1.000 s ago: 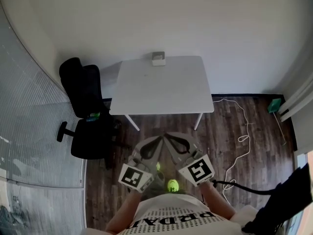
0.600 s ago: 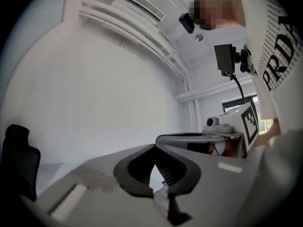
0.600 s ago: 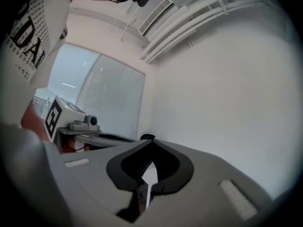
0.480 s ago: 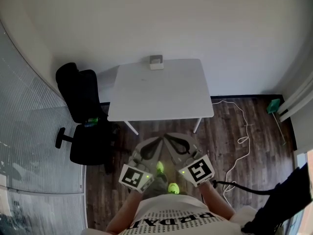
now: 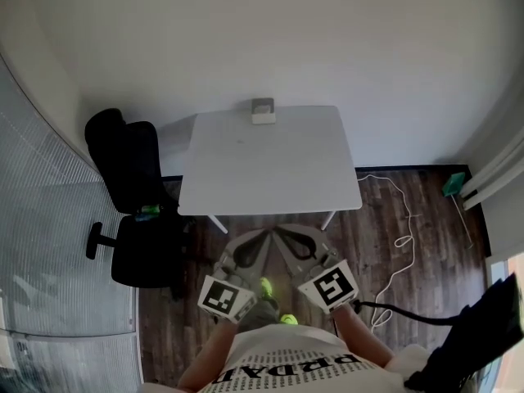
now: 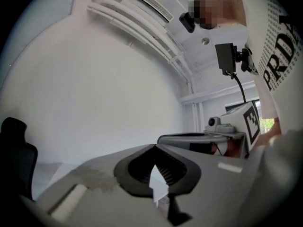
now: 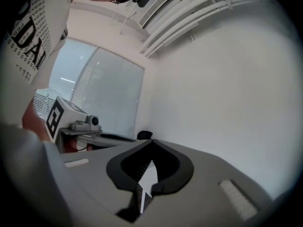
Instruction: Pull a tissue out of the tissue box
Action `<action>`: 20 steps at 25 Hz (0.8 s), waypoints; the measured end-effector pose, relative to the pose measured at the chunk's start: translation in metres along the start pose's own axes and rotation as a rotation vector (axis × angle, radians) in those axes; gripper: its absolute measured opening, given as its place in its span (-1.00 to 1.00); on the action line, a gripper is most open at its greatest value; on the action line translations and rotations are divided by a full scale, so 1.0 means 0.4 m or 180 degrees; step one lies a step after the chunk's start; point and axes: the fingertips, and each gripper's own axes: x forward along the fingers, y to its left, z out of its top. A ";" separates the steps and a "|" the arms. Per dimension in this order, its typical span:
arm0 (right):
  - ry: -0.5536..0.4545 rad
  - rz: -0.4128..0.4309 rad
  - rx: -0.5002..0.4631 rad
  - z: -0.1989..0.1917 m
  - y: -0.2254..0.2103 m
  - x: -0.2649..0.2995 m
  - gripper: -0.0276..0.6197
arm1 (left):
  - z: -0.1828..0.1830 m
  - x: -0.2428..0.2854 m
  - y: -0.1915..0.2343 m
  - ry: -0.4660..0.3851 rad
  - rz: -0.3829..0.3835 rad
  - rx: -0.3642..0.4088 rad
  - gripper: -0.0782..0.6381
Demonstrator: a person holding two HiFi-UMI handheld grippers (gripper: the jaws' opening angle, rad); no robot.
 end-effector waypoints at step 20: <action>0.0078 -0.0192 -0.0247 0.013 -0.175 0.416 -0.90 | 0.075 0.164 0.429 -0.0185 -0.0142 0.0104 -0.81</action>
